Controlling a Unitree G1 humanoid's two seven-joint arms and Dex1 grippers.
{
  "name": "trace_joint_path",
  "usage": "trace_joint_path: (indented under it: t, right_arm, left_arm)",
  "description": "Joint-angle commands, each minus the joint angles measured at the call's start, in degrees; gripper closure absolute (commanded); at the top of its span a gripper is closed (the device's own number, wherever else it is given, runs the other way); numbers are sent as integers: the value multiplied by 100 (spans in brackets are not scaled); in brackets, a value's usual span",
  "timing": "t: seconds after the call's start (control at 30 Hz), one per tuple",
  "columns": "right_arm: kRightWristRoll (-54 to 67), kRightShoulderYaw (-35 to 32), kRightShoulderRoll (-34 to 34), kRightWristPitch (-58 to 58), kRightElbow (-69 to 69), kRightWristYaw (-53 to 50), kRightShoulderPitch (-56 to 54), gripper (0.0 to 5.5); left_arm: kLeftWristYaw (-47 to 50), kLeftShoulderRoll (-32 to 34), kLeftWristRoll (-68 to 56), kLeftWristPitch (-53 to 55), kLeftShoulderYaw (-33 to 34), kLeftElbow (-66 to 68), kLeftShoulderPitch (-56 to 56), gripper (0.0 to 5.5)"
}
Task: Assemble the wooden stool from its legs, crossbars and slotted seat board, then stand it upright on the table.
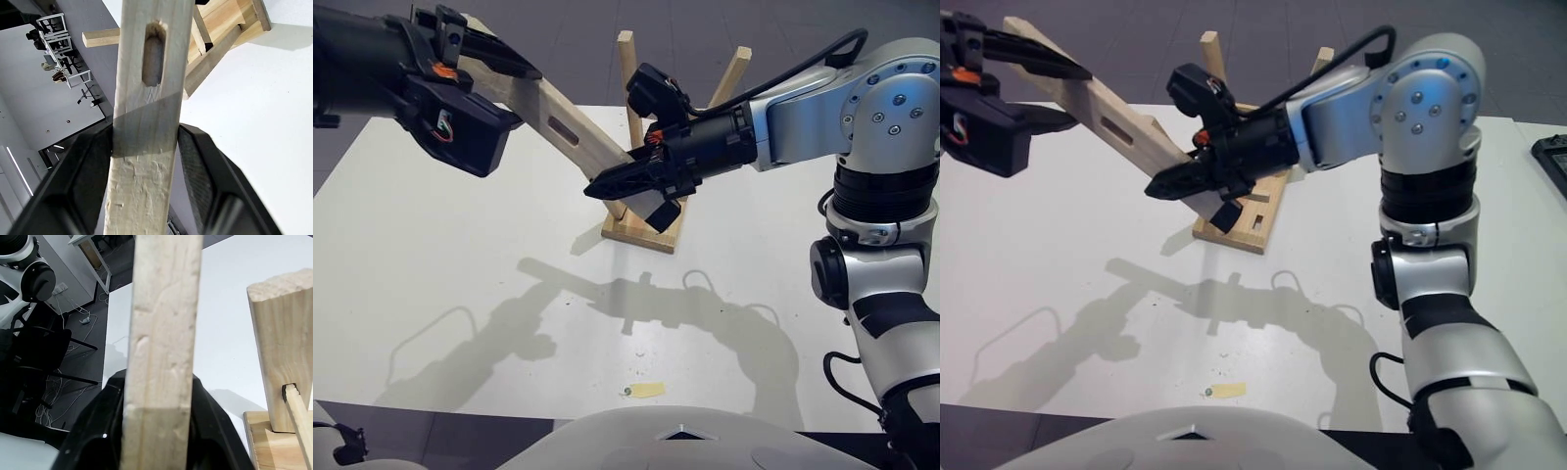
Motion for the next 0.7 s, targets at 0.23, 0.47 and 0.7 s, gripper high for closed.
trace_joint_path:
  t: [0.23,0.47,0.7]
  right_arm:
    - [94,-694,236,-62,-490,-24,144,447]
    - [200,-1336,315,-806,-1102,-86,597,448]
    - [98,-2236,482,-2539,-1830,-475,1191,448]
  left_arm:
    - [207,-344,-531,436,162,196,-513,163]
    - [497,-554,-1881,1496,824,141,-936,40]
    - [3438,-1587,-3774,4124,2464,393,-1144,10]
